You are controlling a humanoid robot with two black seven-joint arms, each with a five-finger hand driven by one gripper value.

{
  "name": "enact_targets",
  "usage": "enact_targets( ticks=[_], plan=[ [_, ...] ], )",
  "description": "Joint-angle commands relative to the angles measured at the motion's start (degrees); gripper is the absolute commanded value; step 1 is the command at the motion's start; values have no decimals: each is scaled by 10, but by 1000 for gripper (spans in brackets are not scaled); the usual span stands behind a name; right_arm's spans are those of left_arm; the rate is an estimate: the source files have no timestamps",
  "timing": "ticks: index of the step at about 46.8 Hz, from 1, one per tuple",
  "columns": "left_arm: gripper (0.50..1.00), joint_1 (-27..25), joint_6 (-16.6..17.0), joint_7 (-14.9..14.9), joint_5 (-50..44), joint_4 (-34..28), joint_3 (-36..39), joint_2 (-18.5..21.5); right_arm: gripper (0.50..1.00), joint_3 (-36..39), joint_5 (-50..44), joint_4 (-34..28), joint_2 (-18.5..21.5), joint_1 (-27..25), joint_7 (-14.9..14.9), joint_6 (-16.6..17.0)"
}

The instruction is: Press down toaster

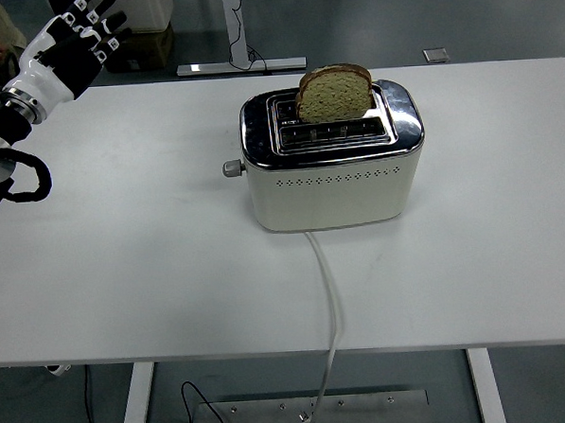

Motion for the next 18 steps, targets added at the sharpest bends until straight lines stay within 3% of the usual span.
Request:
enact_targets(
  ticks=[1, 18],
  plan=[
    [1000, 21, 4, -1, 0, 0, -7, -9, 998, 0, 0, 1, 0, 0, 0, 0],
    [1000, 73, 7, -17, 2, 15, -31, -11, 998, 2, 1, 1, 0, -1, 3, 0]
  ],
)
